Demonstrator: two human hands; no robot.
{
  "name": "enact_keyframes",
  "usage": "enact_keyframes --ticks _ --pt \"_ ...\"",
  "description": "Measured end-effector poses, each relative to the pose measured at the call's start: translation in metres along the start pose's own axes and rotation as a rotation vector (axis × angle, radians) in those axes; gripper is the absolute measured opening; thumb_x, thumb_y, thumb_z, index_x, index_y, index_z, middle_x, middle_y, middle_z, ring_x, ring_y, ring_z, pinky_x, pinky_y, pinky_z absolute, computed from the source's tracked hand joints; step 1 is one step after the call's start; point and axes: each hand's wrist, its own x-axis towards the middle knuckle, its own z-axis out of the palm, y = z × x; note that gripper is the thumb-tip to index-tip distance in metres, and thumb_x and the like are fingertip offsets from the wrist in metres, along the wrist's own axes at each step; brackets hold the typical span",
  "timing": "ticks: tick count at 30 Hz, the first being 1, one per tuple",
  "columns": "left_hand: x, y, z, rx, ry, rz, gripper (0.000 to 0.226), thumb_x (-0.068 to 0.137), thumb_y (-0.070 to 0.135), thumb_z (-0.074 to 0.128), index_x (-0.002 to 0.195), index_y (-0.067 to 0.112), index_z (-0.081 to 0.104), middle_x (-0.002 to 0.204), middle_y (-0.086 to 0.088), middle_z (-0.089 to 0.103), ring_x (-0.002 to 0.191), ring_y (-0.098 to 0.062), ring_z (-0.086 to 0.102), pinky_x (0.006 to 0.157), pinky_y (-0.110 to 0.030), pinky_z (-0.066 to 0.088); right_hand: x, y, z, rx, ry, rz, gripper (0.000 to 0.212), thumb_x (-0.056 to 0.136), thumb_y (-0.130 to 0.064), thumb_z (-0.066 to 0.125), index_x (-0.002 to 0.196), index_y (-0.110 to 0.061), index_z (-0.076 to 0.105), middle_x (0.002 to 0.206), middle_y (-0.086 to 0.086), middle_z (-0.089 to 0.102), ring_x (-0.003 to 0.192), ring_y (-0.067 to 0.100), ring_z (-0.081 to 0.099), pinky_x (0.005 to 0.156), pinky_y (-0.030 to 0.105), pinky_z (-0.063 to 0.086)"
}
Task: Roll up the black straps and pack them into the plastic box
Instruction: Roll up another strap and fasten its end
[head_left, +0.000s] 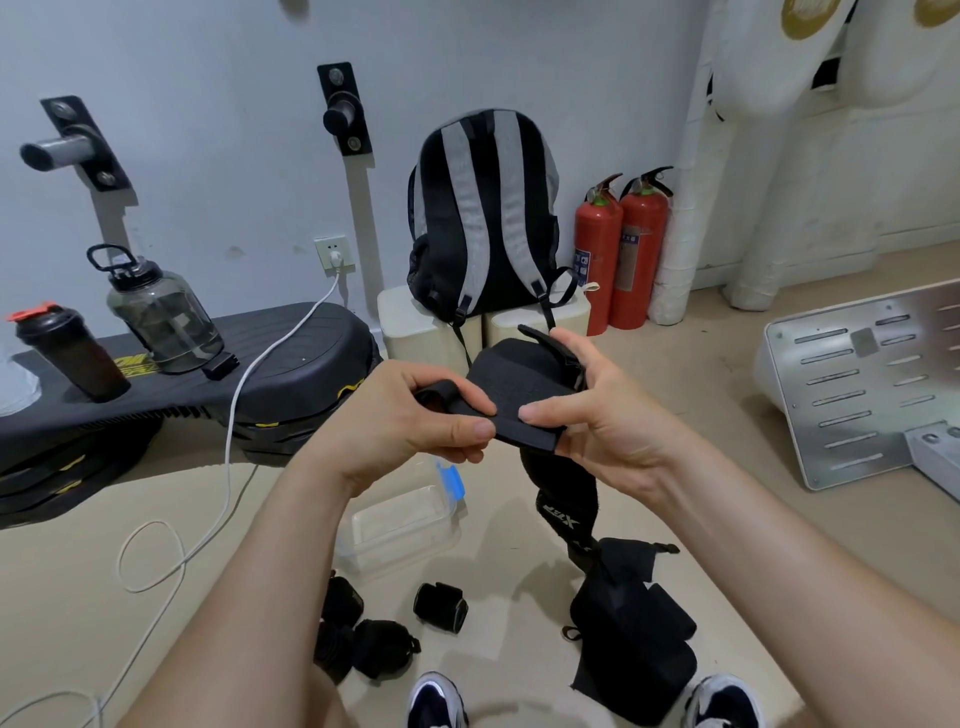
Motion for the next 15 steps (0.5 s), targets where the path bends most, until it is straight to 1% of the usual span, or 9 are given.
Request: enact_keyframes --ticks 3,6,9,13,15 --pt "0.0 0.0 0.0 -0.023 -0.01 -0.01 0.014 0.065 0.015 0.078 0.077 0.01 0.073 0.073 -0.013 0.071 0.067 -0.024 0.071 0.063 -0.026 0.057 0.002 0.001 -0.001 0.021 0.022 -0.023 0.086 0.076 0.027 0.06 0.145 -0.023 0.043 0.123 0.013 0.06 0.095 0.024 0.07 0.065 0.031 0.058" --pt "0.0 -0.001 0.002 -0.042 0.01 -0.029 0.01 0.068 0.024 0.077 0.071 0.014 0.075 0.08 -0.015 0.074 0.077 -0.025 0.073 0.068 -0.025 0.058 0.004 0.003 -0.001 0.025 0.04 -0.04 0.091 0.075 0.027 0.06 0.148 -0.023 0.039 0.132 0.016 0.055 0.103 0.027 0.067 0.066 0.031 0.058" --pt "0.002 0.0 0.004 -0.036 0.044 -0.035 0.014 0.068 0.023 0.079 0.07 0.011 0.073 0.074 -0.016 0.072 0.072 -0.023 0.072 0.066 -0.024 0.057 0.005 0.007 0.0 0.004 0.049 -0.08 0.09 0.075 0.027 0.06 0.146 -0.023 0.041 0.13 0.015 0.056 0.105 0.026 0.066 0.069 0.031 0.057" --pt "0.006 -0.001 0.009 0.006 0.116 -0.021 0.017 0.075 0.01 0.082 0.071 0.006 0.066 0.065 -0.011 0.067 0.064 -0.021 0.069 0.061 -0.026 0.056 0.005 0.007 0.004 -0.091 0.059 -0.14 0.082 0.077 0.025 0.06 0.137 -0.029 0.047 0.121 0.007 0.059 0.104 0.024 0.066 0.076 0.035 0.057" --pt "0.007 -0.001 0.012 -0.001 0.16 -0.005 0.023 0.076 0.004 0.082 0.074 0.007 0.059 0.064 -0.008 0.066 0.059 -0.022 0.067 0.057 -0.027 0.055 0.003 0.006 0.005 -0.085 0.051 -0.159 0.077 0.077 0.024 0.061 0.128 -0.033 0.05 0.118 0.003 0.059 0.105 0.022 0.066 0.079 0.037 0.057"
